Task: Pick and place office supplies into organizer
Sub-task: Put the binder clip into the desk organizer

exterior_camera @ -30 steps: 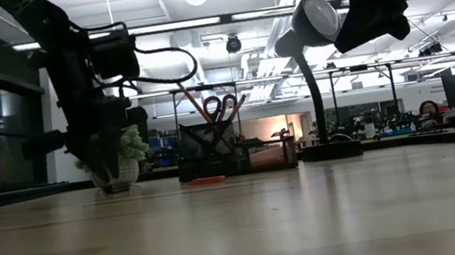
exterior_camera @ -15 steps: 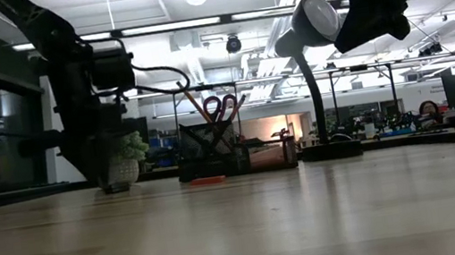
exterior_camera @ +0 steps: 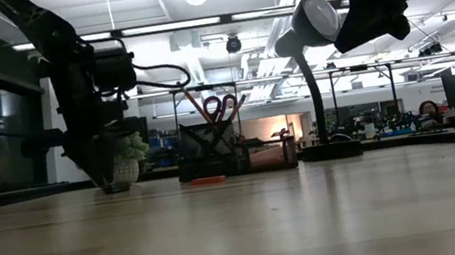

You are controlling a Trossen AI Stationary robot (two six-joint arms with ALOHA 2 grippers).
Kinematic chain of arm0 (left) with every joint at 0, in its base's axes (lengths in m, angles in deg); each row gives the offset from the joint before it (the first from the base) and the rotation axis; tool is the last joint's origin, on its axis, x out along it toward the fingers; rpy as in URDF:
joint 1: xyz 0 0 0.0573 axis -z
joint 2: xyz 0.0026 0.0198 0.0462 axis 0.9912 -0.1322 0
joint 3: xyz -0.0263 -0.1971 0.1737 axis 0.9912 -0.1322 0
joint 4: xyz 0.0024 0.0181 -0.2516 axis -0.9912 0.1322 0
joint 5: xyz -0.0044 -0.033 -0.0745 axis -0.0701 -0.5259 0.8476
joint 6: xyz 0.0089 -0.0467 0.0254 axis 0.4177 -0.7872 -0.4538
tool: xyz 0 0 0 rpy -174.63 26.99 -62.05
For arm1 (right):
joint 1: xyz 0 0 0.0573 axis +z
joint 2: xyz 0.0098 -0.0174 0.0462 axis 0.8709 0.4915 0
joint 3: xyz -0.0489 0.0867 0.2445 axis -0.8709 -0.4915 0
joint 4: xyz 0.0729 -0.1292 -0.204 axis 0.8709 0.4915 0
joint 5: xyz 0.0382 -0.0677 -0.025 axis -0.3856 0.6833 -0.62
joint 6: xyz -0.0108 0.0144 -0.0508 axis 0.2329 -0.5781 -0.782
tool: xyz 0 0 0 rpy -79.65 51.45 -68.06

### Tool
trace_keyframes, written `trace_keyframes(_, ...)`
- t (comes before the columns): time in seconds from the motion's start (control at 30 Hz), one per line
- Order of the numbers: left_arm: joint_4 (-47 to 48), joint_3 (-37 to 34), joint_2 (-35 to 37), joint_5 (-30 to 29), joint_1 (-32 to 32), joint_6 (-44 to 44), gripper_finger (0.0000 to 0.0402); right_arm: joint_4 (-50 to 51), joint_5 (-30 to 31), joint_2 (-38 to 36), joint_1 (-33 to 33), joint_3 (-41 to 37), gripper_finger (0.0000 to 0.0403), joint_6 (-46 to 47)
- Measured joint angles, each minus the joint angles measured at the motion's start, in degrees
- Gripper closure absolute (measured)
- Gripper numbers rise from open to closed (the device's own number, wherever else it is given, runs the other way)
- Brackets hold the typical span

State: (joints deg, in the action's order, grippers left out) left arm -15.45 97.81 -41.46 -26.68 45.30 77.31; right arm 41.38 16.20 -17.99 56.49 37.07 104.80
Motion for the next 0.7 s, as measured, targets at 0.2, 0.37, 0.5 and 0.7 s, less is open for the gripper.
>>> trace_keyframes(0.2,-0.20,0.00,-2.99,0.58,0.00,0.00,0.0341,0.00,0.00,0.00,0.00,0.00,0.0325,0.00)
trace_keyframes(0.37,-0.72,0.15,-4.84,-0.46,0.02,-0.44,0.0342,0.00,0.04,0.00,0.00,0.00,0.0325,0.02)
trace_keyframes(0.5,-1.18,0.15,-4.90,-0.45,0.02,-0.70,0.0342,-0.02,0.22,0.00,-0.02,0.00,0.0325,0.02)
trace_keyframes(0.7,-1.13,0.09,-4.99,-0.46,0.03,-1.28,0.0356,-0.02,0.44,0.00,-0.02,0.00,0.0325,0.02)
